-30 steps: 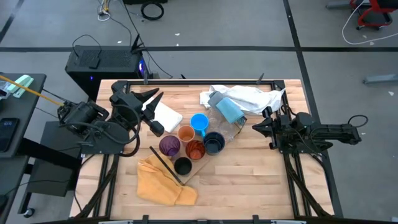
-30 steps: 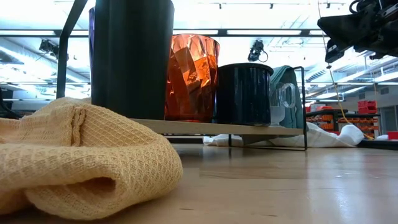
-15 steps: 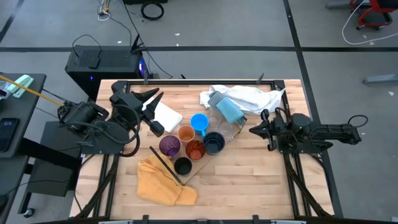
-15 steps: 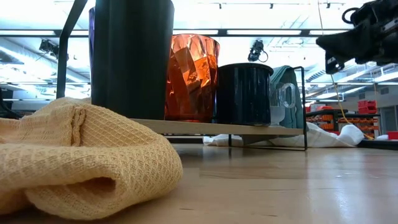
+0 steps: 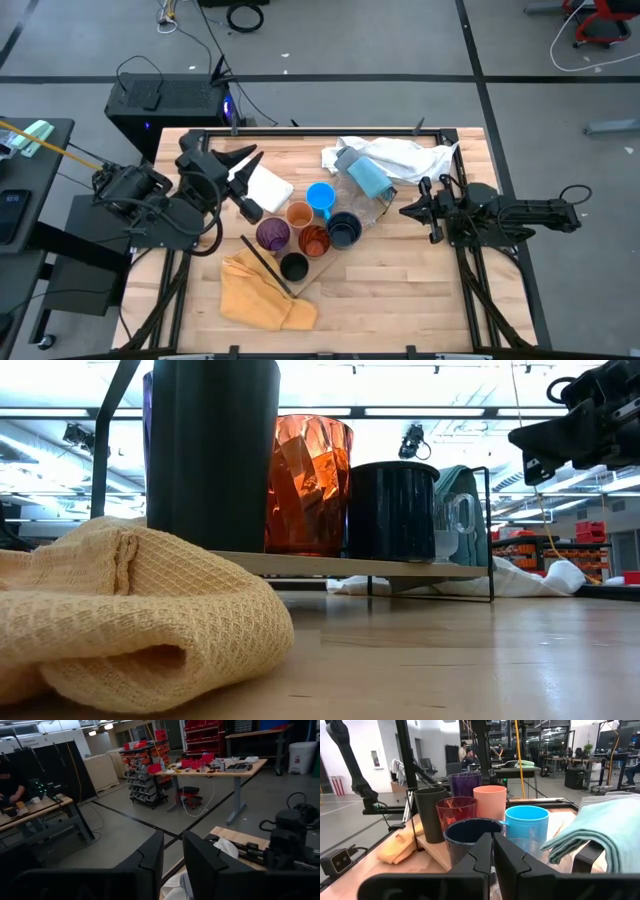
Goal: Stack small to large cups/mugs on shelf
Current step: Return to Home Position
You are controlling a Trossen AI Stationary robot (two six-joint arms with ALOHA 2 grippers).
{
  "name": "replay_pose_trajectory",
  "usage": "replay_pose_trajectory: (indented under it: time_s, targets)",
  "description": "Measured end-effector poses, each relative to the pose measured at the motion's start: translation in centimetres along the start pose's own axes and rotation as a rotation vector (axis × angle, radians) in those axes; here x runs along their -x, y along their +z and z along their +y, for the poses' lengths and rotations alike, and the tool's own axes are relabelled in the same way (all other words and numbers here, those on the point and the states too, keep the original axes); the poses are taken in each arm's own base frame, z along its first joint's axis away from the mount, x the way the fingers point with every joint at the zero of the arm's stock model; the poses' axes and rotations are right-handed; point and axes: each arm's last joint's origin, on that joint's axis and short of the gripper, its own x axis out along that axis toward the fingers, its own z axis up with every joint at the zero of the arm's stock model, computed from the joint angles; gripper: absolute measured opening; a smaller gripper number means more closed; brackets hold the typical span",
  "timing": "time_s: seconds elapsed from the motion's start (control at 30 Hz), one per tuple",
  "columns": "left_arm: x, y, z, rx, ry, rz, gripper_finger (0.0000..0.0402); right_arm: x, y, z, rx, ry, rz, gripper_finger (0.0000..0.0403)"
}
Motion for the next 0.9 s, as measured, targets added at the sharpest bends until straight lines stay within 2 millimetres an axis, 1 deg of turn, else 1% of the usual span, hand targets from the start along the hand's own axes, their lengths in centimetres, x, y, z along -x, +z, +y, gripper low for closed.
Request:
replay_pose_trajectory:
  time_s: [0.13,0.23,0.3,0.37,0.47,0.53,0.6,0.63,0.67,0.73,0.8,0.9]
  targets:
    - [0.1,0.0,-0.2,0.027,-0.041,0.010,0.0078,0.0,0.0,0.0,0.000,0.000,0.000,0.0023]
    - [-0.1,-0.4,-1.5,0.042,-0.075,0.023,0.0079,0.0,0.0,0.0,0.000,0.000,0.000,0.0023]
    - [-0.5,-1.5,-3.6,0.029,-0.086,0.029,0.0078,0.0,0.0,0.0,0.000,0.000,0.000,0.0023]
    - [-0.9,-2.9,-5.9,0.023,-0.109,0.038,0.0076,0.0,0.0,0.0,0.000,0.000,0.000,0.0023]
    - [-1.7,-4.8,-9.1,0.073,-0.186,0.025,0.0071,0.0,0.0,0.0,0.000,0.000,0.000,0.0023]
    - [-2.1,-5.4,-11.4,0.110,-0.347,-0.032,0.0067,0.0,0.0,0.0,0.000,0.000,0.000,0.0023]
    - [-2.3,-5.4,-13.2,0.166,-0.586,-0.207,0.0063,0.0,0.0,0.0,0.000,0.000,0.000,0.0023]
    - [-2.4,-5.2,-13.5,0.217,-0.695,-0.339,0.0060,0.0,0.0,0.0,0.000,0.000,0.000,0.0023]
    - [-2.6,-5.2,-13.5,0.275,-0.760,-0.461,0.0058,0.0,0.0,0.0,0.000,0.000,-0.001,0.0023]
    - [-3.1,-5.4,-12.7,0.390,-0.824,-0.648,0.0052,0.0,0.0,0.0,0.000,0.000,-0.001,0.0023]
    - [-3.3,-6.4,-11.9,0.400,-0.835,-0.707,0.0046,0.0,0.0,0.0,0.000,0.000,-0.001,0.0023]
    - [-3.9,-9.0,-10.9,0.340,-0.826,-0.640,0.0037,0.0,0.0,0.0,0.000,0.000,-0.001,0.0023]
